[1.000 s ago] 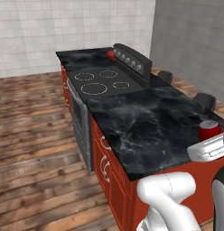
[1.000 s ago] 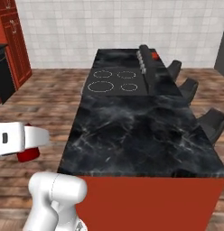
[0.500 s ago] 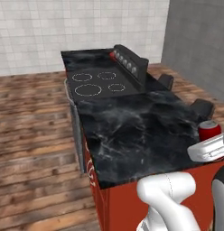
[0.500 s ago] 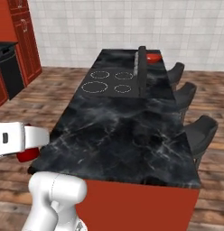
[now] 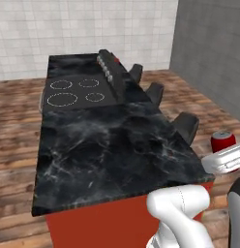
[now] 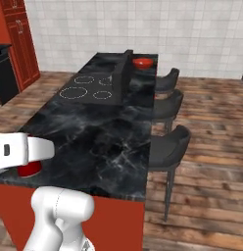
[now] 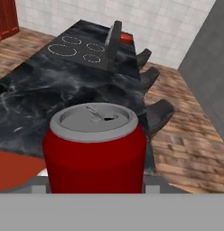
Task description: Open the fridge, grab two sodas, and place both sodas inside the bowl with ice on the dining counter.
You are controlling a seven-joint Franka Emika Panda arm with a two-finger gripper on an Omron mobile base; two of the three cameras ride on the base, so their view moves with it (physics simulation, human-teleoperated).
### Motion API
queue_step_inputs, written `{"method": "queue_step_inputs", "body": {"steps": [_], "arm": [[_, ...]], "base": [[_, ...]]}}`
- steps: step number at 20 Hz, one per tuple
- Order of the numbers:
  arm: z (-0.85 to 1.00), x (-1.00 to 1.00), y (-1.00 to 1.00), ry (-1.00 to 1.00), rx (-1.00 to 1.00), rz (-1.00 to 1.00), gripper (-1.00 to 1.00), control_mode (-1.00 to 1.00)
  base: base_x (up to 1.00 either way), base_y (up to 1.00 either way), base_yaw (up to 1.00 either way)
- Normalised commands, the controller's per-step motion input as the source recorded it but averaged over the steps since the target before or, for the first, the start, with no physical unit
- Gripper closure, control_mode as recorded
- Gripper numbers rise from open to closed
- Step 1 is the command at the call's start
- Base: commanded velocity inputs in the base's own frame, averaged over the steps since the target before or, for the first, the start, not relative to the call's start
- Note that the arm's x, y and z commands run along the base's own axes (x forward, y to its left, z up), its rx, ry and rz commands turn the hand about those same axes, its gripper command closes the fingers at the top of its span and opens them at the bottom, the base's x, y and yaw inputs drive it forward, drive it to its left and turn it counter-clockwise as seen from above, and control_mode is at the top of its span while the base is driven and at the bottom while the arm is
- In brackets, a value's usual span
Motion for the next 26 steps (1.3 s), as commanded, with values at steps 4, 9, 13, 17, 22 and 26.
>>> {"method": "queue_step_inputs", "body": {"steps": [4, 9, 13, 17, 22, 26], "arm": [[0.0, 0.0, 0.0, 0.0, 0.0, 0.0, 1.0, 1.0], [0.0, 0.0, 0.0, 0.0, 0.0, 0.0, 1.0, 1.0], [0.0, 0.0, 0.0, 0.0, 0.0, 0.0, 1.0, 1.0], [0.0, 0.0, 0.0, 0.0, 0.0, 0.0, 1.0, 1.0], [0.0, 0.0, 0.0, 0.0, 0.0, 0.0, 1.0, 1.0], [0.0, 0.0, 0.0, 0.0, 0.0, 0.0, 1.0, 1.0]], "base": [[0.09, -1.0, 0.08], [0.14, -1.0, 0.09], [0.22, -1.0, 0.1], [0.31, -1.0, 0.11], [0.53, -1.0, 0.11], [0.9, -1.0, 0.13]]}}
